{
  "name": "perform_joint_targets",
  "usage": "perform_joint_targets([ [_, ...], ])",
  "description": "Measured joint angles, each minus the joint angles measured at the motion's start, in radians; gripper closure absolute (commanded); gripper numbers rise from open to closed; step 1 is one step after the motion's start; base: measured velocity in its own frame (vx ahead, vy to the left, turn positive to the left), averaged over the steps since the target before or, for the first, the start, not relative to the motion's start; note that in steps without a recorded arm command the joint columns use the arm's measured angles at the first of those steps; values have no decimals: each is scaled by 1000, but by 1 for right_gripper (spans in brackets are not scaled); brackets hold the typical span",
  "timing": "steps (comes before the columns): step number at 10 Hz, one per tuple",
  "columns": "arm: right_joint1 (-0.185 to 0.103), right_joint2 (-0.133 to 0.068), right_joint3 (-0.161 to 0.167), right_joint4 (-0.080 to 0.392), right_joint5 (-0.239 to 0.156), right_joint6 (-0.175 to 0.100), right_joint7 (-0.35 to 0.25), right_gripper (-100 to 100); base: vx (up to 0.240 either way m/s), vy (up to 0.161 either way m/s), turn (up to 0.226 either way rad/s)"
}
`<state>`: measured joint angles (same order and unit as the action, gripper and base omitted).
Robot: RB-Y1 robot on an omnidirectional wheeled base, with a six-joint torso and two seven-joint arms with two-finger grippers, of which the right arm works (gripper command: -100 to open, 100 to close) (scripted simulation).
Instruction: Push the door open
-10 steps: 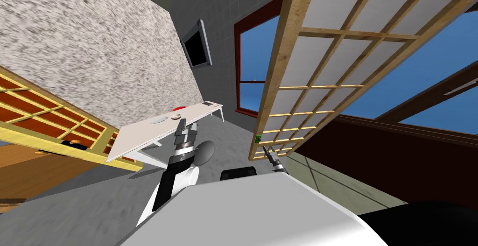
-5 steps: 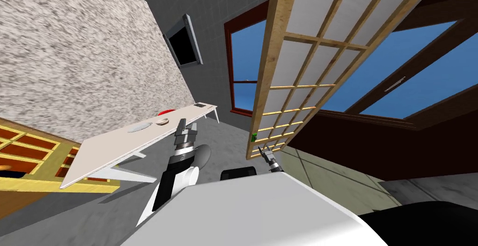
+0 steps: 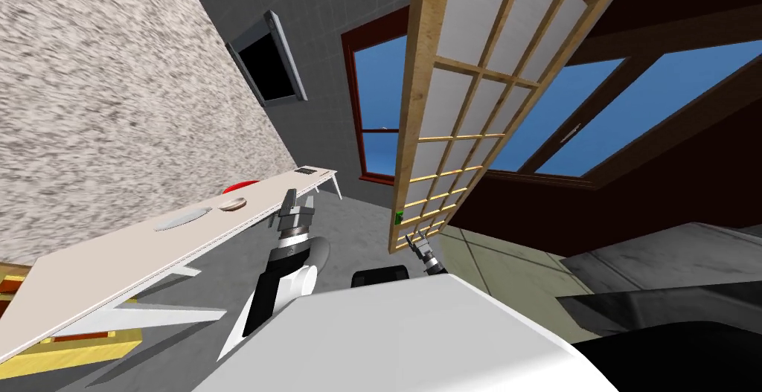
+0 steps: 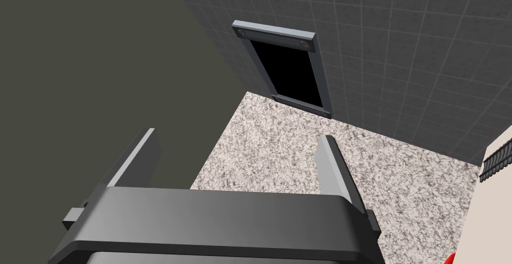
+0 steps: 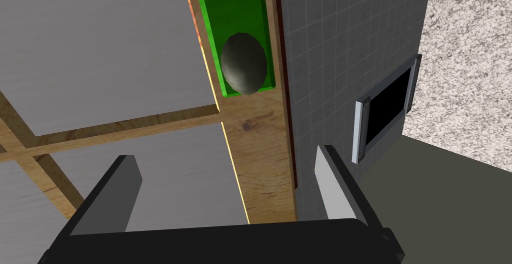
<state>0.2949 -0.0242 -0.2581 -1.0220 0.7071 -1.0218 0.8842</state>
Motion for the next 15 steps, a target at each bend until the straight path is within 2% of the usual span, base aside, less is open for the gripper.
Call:
perform_joint_targets([
  [2,-6,13,11,4,33,-5,29,-100,5,4,-264],
  [5,-11,34,36,-17,97,5,62,-100,4,6,-263],
  [6,-20,42,38,0,113,-3,84,-100,4,5,-267],
  [7,-16,49,46,-11,131,-3,94,-100,1,6,-45],
  [8,-16,49,47,-13,133,-2,95,-100,104,49,40],
  [10,-24,14,47,-9,129,6,97,-100,199,87,19],
  [12,-37,4,47,-1,125,16,103,-100,195,85,29],
  [13,-42,8,47,1,123,21,105,-100,228,117,26],
  [15,-60,37,42,22,115,24,113,-100,136,68,6],
])
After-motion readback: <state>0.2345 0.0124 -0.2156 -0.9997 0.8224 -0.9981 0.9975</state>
